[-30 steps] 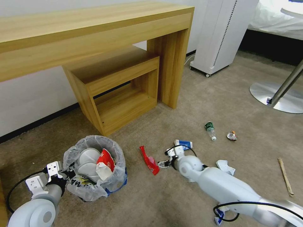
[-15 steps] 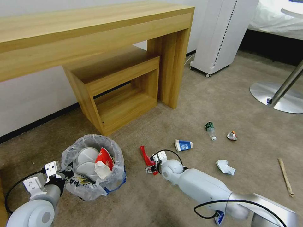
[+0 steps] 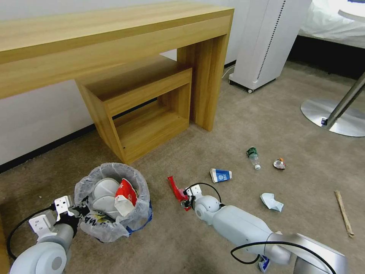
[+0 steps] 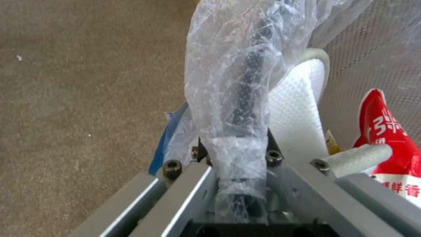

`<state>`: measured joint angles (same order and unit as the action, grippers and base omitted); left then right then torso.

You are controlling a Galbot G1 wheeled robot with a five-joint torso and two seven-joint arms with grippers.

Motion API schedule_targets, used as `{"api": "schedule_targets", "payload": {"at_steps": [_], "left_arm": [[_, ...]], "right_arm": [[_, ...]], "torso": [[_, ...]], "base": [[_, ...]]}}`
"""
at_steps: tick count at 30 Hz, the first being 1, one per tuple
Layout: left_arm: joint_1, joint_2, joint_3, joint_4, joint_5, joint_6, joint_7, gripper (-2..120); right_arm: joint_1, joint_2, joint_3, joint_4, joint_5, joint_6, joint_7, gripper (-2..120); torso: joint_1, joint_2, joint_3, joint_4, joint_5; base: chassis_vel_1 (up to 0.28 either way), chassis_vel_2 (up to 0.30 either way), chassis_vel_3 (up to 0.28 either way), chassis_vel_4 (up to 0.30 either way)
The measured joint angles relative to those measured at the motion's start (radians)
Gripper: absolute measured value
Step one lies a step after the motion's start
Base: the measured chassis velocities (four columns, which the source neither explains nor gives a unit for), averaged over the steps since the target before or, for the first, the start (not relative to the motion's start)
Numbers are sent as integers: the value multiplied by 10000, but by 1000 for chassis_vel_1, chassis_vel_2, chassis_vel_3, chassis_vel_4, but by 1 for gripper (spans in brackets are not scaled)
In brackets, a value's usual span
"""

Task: Pick up the trash bin and place the garbage on the floor into it.

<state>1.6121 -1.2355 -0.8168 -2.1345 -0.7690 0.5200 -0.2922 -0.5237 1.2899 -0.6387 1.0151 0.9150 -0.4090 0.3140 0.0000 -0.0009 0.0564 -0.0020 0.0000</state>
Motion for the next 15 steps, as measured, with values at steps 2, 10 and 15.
{"api": "schedule_targets", "payload": {"at_steps": [2, 10, 15], "left_arm": [[-13, 0, 12, 9, 7, -3, 4, 1], [-122, -31, 107, 136, 52, -21, 5, 1], [-145, -23, 127, 174, 63, -27, 5, 1]], "right_arm": [[-8, -7, 4, 2, -20, 27, -8, 41], [-123, -152, 40, 73, -202, 258, -103, 13], [-220, -242, 105, 131, -346, 575, -203, 0]], "torso": [[0, 0, 0, 0, 0], [0, 0, 0, 0, 0], [0, 0, 0, 0, 1]], "base": [[0, 0, 0, 0], [0, 0, 0, 0], [0, 0, 0, 0]]}}
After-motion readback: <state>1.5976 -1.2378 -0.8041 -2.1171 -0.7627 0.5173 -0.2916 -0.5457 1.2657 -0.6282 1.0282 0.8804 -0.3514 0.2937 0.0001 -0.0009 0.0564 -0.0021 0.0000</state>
